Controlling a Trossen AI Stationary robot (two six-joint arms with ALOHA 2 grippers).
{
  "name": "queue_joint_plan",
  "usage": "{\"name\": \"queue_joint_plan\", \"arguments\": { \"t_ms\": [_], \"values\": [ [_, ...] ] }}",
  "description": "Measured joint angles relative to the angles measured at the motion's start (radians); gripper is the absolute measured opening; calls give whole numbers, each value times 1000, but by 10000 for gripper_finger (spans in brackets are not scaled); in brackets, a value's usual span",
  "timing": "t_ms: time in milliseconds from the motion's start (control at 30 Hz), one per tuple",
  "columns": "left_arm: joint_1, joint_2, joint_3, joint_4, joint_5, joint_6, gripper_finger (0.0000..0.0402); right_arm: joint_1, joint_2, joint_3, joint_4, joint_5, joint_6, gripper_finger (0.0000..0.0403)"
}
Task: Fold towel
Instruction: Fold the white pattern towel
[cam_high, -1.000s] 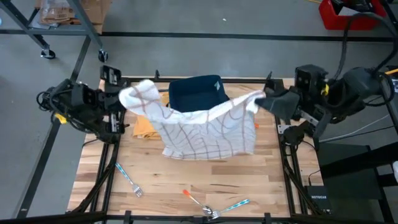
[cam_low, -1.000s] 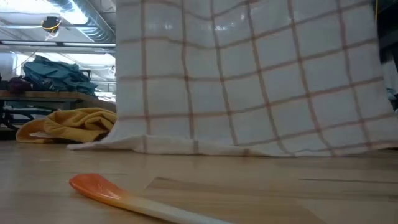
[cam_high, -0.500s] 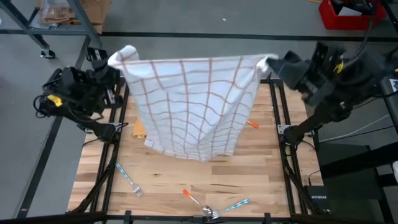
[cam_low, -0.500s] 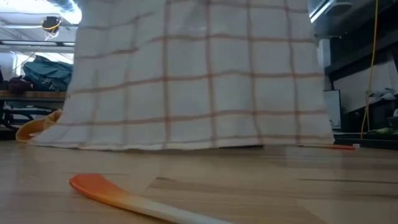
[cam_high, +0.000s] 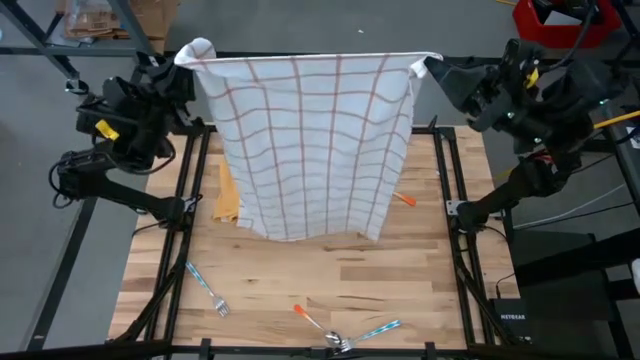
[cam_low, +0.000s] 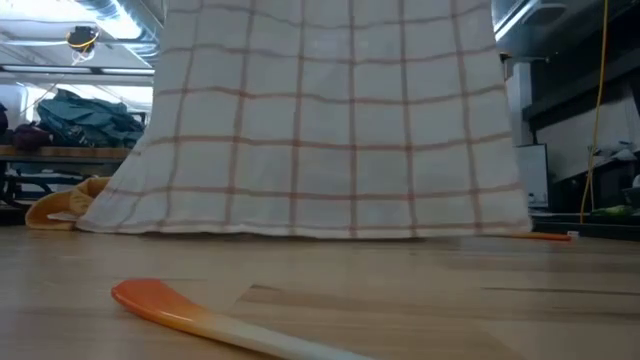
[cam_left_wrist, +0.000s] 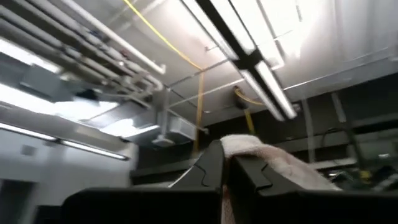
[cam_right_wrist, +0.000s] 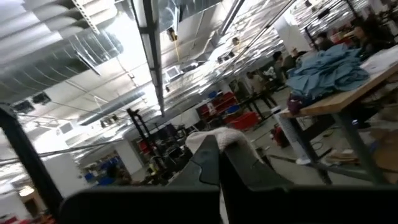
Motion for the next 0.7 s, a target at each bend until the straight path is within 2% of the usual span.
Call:
{"name": "queue_joint_plan", "arguments": {
  "t_ms": [167, 300, 500, 700],
  "values": [
    [-25, -4, 45, -140, 78, -128, 0, 3, -14, 0, -32, -106, 74, 1],
    [-99, -16, 86, -294, 96, -224, 0, 3, -18, 0, -99, -251, 233, 1],
    [-280, -31, 121, -430, 97, -373, 0, 18, -21, 0, -186, -439, 424, 1],
    [-487, -18, 121, -481, 96, -433, 0, 113, -14, 0, -282, -473, 495, 1]
  ]
}}
